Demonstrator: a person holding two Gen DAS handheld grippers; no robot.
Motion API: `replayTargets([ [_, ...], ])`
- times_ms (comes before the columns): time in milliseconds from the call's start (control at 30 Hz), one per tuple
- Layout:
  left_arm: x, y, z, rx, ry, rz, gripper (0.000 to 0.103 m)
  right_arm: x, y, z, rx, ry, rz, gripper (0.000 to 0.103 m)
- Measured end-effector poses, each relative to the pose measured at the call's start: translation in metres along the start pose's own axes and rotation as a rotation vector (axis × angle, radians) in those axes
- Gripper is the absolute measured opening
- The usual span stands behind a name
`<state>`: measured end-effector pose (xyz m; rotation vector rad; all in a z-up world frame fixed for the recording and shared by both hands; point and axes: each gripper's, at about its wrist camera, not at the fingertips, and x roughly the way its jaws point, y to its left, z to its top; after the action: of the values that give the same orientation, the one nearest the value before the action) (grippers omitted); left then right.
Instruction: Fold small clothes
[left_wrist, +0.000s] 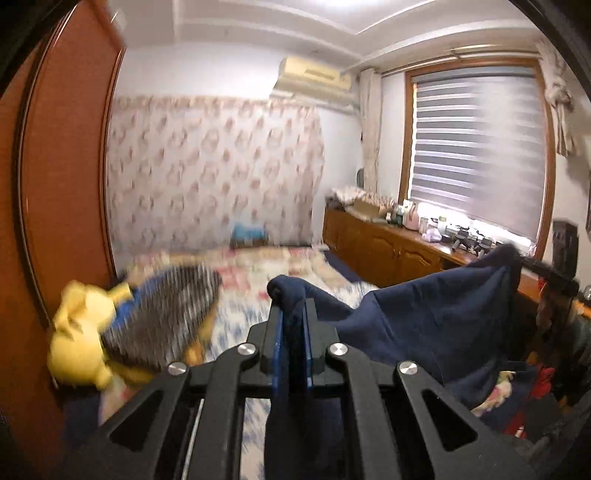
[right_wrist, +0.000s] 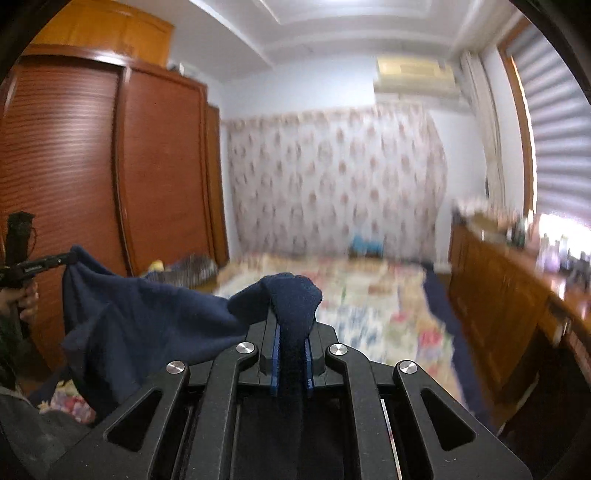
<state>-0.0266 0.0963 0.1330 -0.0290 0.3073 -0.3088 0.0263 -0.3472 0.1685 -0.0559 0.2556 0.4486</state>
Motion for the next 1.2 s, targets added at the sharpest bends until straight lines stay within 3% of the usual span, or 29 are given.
replayTargets([
  [133, 0.045, 0.016, 0.059, 0.036, -0.011, 0.054, 0.006, 0.031, -0.008, 0.063, -0.097, -0.024, -0.045, 0.007],
  [233, 0.118, 0.036, 0.079, 0.057, 0.060, 0.111, 0.010, 0.101, -0.032, 0.092, -0.127, 0.053, -0.091, 0.007],
  [267, 0.143, 0.043, 0.078, 0.060, 0.075, 0.124, 0.016, 0.133, -0.042, 0.094, -0.134, 0.108, -0.104, 0.009],
  [333, 0.203, 0.058, 0.062, 0.081, 0.157, 0.131, 0.026, 0.209, -0.059, 0.079, -0.135, 0.281, -0.114, 0.014],
  [400, 0.249, 0.072, 0.036, 0.053, 0.263, 0.115, 0.026, 0.278, -0.082, 0.043, -0.112, 0.438, -0.193, 0.030],
  [467, 0.285, 0.082, -0.001, 0.008, 0.392, 0.094, 0.028, 0.322, -0.103, -0.004, -0.061, 0.545, -0.244, 0.030],
  [500, 0.294, 0.085, -0.020, 0.004, 0.429, 0.095, 0.030, 0.329, -0.107, -0.019, -0.044, 0.557, -0.250, 0.030],
  [633, 0.294, 0.078, -0.064, 0.018, 0.497, 0.062, 0.040, 0.328, -0.114, -0.072, 0.018, 0.602, -0.206, 0.030],
  [867, 0.256, 0.045, -0.102, -0.002, 0.527, 0.002, 0.054, 0.265, -0.101, -0.109, 0.076, 0.585, -0.143, 0.041],
  [1033, 0.251, 0.036, -0.129, 0.007, 0.575, -0.003, 0.055, 0.236, -0.085, -0.135, 0.142, 0.570, -0.089, 0.041],
  [1200, 0.256, 0.029, -0.147, 0.023, 0.624, 0.021, 0.056, 0.223, -0.065, -0.154, 0.118, 0.578, -0.087, 0.045],
])
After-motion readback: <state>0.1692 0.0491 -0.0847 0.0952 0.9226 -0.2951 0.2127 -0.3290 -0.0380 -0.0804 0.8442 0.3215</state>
